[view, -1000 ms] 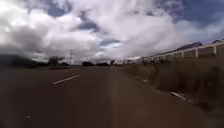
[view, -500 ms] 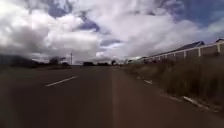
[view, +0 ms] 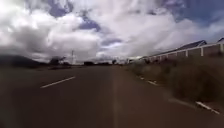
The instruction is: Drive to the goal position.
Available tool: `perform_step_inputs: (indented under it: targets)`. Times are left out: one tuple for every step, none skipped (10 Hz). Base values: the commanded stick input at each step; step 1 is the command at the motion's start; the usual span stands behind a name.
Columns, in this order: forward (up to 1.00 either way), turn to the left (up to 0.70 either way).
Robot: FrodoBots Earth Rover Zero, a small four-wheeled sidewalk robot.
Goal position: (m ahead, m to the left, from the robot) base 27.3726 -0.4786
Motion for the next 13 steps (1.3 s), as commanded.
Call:
perform_step_inputs:
  targets:
    - [0.70, 0.01]
    - [0.70, 0.01]
    - [0.70, 0.02]
    - [0.70, 0.02]
    - [0.70, 0.02]
    - [0.70, 0.02]
    - [0.70, 0.02]
    - [0.70, 0.02]
    - [0.70, 0.02]
    - [0.70, 0.02]
    - [0.70, 0.02]
    - [0.70, 0.02]
    - [0.70, 0.02]
